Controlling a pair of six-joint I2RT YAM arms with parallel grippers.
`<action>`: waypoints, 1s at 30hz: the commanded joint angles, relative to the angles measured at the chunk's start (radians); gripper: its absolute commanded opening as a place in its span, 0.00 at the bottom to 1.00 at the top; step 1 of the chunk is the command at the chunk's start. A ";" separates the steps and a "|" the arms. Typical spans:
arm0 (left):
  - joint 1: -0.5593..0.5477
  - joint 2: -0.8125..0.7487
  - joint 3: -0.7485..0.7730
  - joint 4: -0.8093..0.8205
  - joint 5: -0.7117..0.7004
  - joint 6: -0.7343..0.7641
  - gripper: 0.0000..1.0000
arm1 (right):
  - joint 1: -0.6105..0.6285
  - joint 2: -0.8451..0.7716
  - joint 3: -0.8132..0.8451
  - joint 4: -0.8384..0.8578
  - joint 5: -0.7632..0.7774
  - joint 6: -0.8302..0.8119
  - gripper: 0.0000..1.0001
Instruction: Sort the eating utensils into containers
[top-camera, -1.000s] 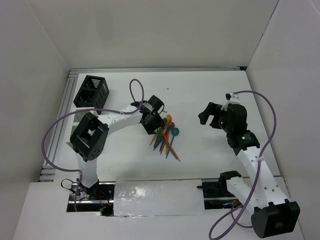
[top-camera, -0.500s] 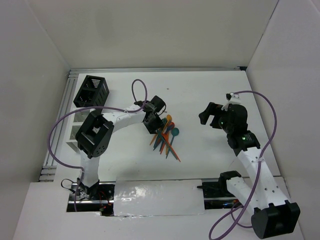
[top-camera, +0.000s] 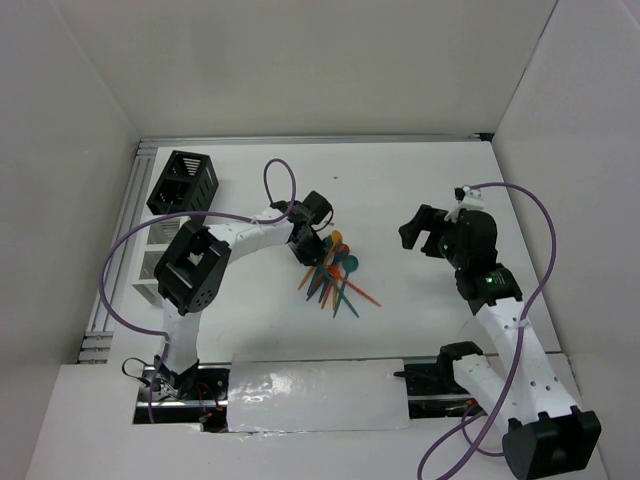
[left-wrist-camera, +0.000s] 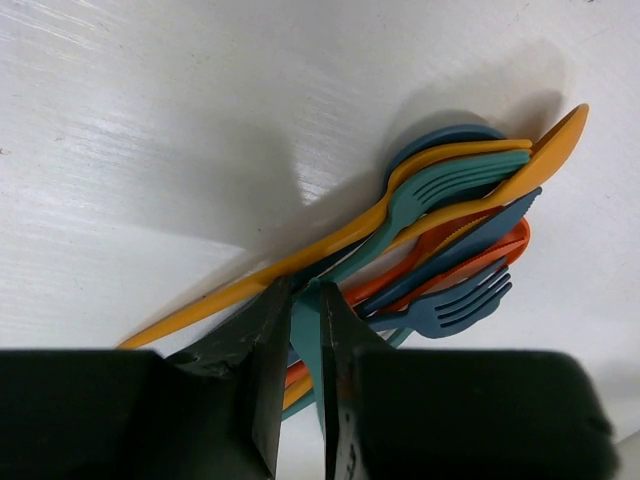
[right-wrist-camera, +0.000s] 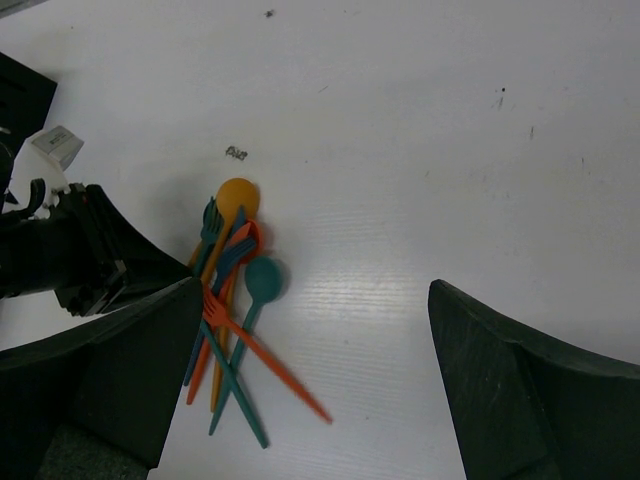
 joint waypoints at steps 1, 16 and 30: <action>-0.001 -0.005 -0.004 -0.010 -0.013 -0.002 0.26 | 0.000 -0.017 -0.008 0.023 0.020 0.004 1.00; -0.002 -0.227 -0.121 0.104 -0.036 0.187 0.11 | -0.002 -0.016 -0.017 0.023 0.029 0.032 1.00; 0.344 -0.601 -0.128 0.386 -0.085 0.703 0.14 | 0.000 0.016 0.033 0.052 0.008 0.049 1.00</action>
